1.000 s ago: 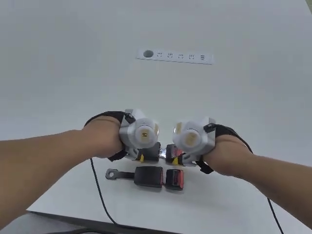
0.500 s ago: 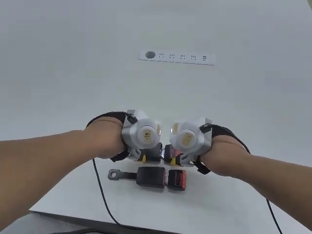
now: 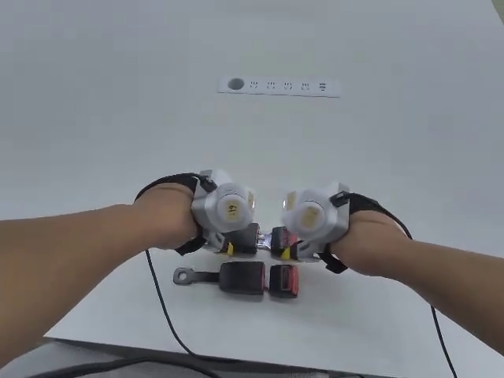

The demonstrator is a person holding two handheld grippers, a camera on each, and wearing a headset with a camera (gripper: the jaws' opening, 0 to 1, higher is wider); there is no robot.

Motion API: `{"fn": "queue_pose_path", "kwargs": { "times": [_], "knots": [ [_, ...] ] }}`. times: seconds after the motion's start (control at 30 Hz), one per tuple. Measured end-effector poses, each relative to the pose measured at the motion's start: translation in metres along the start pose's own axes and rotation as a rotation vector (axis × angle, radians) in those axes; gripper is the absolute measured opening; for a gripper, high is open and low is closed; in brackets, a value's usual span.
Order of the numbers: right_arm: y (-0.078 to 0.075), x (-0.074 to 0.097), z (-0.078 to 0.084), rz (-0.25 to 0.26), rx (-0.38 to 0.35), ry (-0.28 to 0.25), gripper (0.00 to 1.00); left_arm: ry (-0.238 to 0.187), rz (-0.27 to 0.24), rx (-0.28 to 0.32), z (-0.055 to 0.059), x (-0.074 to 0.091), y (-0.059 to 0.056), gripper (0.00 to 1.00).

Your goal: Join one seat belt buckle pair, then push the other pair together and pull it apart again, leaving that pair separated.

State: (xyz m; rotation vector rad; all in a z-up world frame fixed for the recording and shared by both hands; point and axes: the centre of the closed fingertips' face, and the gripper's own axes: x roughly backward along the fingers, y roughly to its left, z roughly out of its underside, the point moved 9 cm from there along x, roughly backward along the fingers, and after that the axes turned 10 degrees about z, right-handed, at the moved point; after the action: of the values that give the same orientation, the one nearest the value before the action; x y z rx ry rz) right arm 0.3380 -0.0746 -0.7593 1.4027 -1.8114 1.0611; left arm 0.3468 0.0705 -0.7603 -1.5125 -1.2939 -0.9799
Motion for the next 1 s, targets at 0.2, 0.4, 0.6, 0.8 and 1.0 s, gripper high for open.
{"fn": "queue_pose_path", "kwargs": {
  "times": [0.2, 0.4, 0.6, 0.8, 1.0],
  "knots": [
    [-0.002, 0.008, 0.014, -0.003, 0.004, 0.010, 0.31, 0.009, 0.007, 0.001, -0.001, 0.000, 0.001, 0.32],
    [0.001, 0.024, 0.039, -0.009, -0.023, 0.021, 0.31, 0.008, 0.006, 0.003, 0.000, 0.000, 0.000, 0.33],
    [0.003, 0.043, 0.068, 0.015, -0.030, 0.049, 0.32, 0.014, 0.002, 0.010, -0.001, 0.001, -0.001, 0.33],
    [0.005, 0.060, 0.093, 0.029, -0.045, 0.088, 0.32, 0.020, -0.005, 0.026, -0.001, 0.000, -0.001, 0.33],
    [0.004, 0.074, 0.117, 0.049, -0.060, 0.129, 0.33, 0.011, -0.025, 0.040, 0.000, 0.002, -0.003, 0.34]
  ]
}}
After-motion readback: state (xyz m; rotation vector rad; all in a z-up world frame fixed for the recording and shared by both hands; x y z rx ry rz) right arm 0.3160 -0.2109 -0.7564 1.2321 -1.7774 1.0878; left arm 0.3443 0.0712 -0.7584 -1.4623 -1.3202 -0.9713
